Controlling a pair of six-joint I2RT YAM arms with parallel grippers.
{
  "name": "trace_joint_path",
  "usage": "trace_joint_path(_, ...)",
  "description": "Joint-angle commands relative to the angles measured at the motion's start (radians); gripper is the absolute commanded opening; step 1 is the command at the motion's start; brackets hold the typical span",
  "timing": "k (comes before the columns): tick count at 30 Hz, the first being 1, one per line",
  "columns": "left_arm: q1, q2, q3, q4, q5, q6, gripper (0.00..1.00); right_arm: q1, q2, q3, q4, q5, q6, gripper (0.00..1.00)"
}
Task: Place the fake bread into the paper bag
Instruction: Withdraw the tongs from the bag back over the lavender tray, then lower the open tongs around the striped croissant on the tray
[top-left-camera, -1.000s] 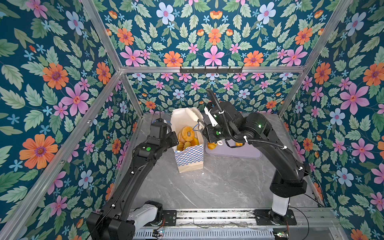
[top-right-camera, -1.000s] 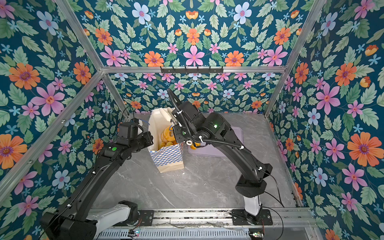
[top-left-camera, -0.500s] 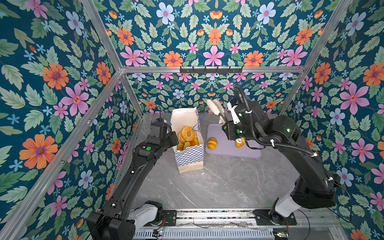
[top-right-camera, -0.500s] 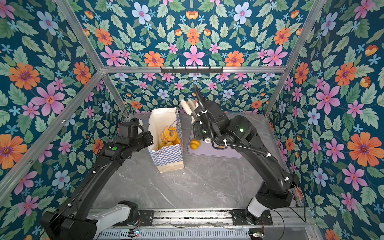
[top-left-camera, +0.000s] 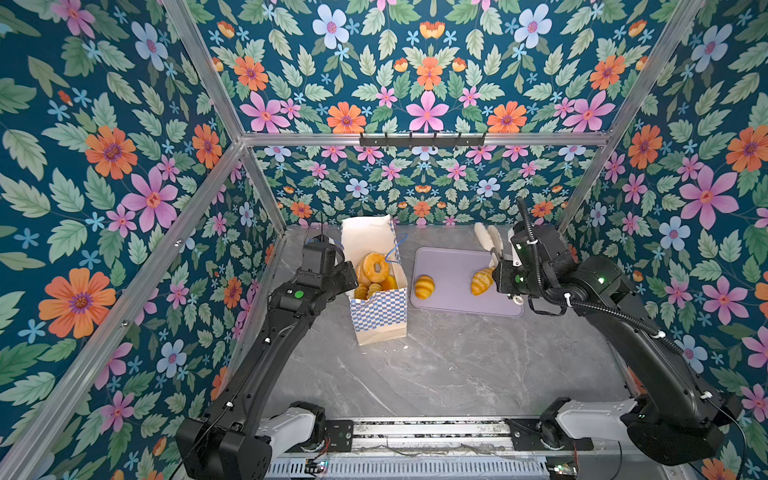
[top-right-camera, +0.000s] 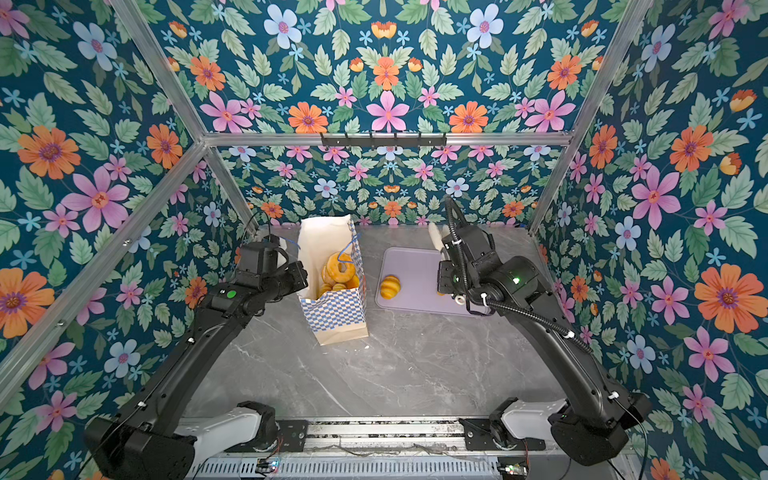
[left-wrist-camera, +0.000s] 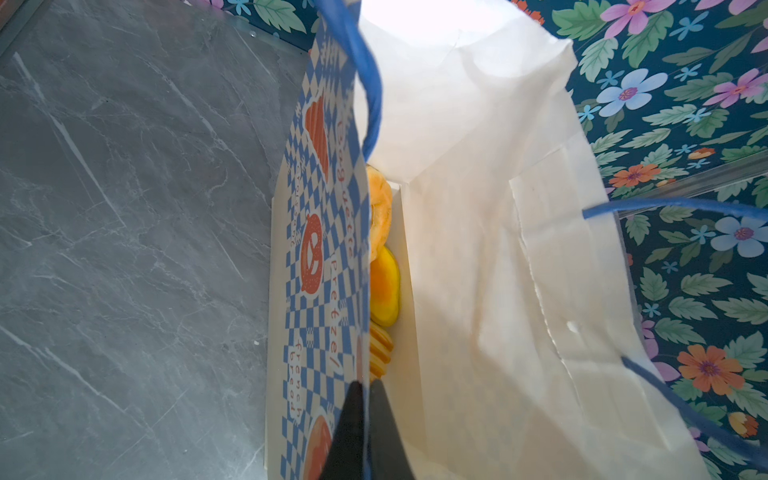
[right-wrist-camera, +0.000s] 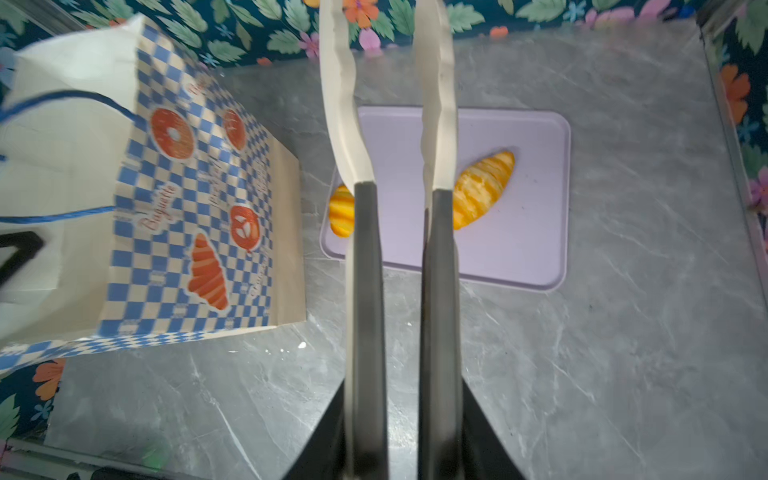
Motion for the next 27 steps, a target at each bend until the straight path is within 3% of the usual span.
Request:
trace_joint_path(1, 0.001, 0.005, 0.003, 0.009, 0.008, 0.005, 0.05, -0.032, -0.024, -0.064, 0.064, -0.035, 0.031, 0.34)
trace_joint_path(12, 0.001, 0.010, 0.000, 0.018, 0.017, 0.007, 0.05, -0.153, -0.038, -0.307, 0.174, -0.176, 0.054, 0.34)
trace_joint_path(20, 0.000, 0.008, -0.008, 0.021, 0.017, 0.008, 0.04, -0.334, -0.005, -0.479, 0.311, -0.362, 0.061, 0.34)
trace_joint_path(24, 0.001, 0.005, -0.016, 0.021, 0.016, 0.008, 0.04, -0.410, 0.021, -0.508, 0.381, -0.460, 0.075, 0.34)
trace_joint_path(27, 0.001, 0.002, -0.021, 0.021, 0.016, 0.007, 0.04, -0.414, 0.055, -0.494, 0.390, -0.466, 0.077, 0.35)
